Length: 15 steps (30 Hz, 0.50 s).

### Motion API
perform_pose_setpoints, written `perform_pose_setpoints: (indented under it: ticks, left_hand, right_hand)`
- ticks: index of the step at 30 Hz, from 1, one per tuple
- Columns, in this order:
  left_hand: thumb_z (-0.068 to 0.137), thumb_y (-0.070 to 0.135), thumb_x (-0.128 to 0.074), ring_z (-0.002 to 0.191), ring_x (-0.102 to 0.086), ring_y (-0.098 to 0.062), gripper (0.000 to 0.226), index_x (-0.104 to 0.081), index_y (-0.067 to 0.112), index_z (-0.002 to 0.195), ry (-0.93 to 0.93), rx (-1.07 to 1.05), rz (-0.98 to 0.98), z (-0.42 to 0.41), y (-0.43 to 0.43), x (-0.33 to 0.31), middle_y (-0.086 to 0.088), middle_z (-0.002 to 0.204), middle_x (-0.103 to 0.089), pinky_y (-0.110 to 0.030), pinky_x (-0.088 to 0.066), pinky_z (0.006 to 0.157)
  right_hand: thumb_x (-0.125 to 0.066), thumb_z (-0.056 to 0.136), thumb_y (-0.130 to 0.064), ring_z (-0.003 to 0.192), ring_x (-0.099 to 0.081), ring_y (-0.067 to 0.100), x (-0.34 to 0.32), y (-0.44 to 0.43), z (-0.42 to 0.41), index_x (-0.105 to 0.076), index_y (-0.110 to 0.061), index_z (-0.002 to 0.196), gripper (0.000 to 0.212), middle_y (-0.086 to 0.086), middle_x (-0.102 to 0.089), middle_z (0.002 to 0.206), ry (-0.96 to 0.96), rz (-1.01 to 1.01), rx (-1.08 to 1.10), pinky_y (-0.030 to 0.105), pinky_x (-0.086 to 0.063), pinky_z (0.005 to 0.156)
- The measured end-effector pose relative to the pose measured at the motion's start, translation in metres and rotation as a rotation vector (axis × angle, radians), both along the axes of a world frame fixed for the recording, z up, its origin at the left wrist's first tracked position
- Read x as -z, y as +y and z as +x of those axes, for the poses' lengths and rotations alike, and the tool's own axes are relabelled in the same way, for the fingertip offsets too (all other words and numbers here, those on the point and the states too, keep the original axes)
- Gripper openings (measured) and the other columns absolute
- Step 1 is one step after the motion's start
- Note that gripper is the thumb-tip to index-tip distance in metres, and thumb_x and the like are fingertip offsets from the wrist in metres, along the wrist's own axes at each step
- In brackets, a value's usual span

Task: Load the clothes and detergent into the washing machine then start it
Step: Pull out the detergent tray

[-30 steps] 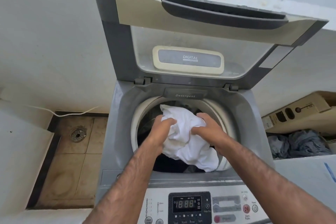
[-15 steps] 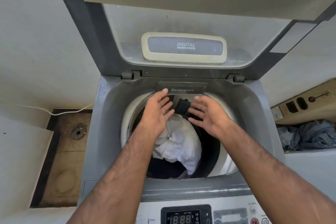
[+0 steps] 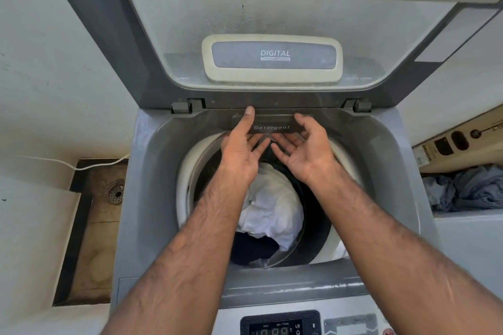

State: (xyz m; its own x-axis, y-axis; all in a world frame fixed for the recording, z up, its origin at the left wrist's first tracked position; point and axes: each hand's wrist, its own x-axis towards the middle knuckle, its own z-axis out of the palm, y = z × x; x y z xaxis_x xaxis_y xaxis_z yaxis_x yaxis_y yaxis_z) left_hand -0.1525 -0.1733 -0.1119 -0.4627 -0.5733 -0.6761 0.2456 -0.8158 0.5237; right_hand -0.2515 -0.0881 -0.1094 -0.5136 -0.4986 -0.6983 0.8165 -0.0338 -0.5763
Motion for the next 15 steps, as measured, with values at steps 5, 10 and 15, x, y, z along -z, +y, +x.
perform_pose_setpoints:
  ticks: [5, 10, 15]
  left_hand:
    - [0.086, 0.049, -0.079, 0.111, -0.071, -0.024, 0.051, -0.066, 0.017, 0.124, -0.166, 0.059, -0.064, -0.001, 0.002, -0.002, -0.015, 0.129, -0.073, -0.037, -0.060, 0.076]
    - [0.073, 0.068, -0.078, 0.093, -0.067, -0.019, 0.076, -0.063, 0.016, 0.127, -0.293, 0.091, -0.041, -0.004, 0.006, -0.003, -0.010, 0.122, -0.071, -0.033, -0.057, 0.063]
    - [0.040, 0.087, -0.073, 0.082, -0.066, -0.020, 0.114, -0.061, 0.018, 0.130, -0.343, 0.136, 0.017, 0.002, 0.016, -0.001, -0.010, 0.120, -0.074, -0.035, -0.057, 0.061]
  right_hand:
    - [-0.066, 0.090, -0.045, 0.100, -0.071, 0.022, 0.002, 0.003, 0.005, -0.067, -0.019, 0.121, 0.040, 0.002, -0.072, 0.107, 0.057, 0.078, -0.051, 0.040, -0.054, 0.087]
    - [-0.070, 0.083, -0.061, 0.091, -0.067, 0.019, 0.000, 0.006, 0.008, -0.069, -0.018, 0.124, 0.059, 0.002, -0.072, 0.099, 0.088, 0.192, -0.107, 0.038, -0.054, 0.079]
    - [-0.069, 0.078, -0.073, 0.079, -0.063, 0.017, 0.004, 0.018, 0.015, -0.072, -0.020, 0.111, 0.062, 0.002, -0.070, 0.087, 0.088, 0.264, -0.128, 0.036, -0.054, 0.076]
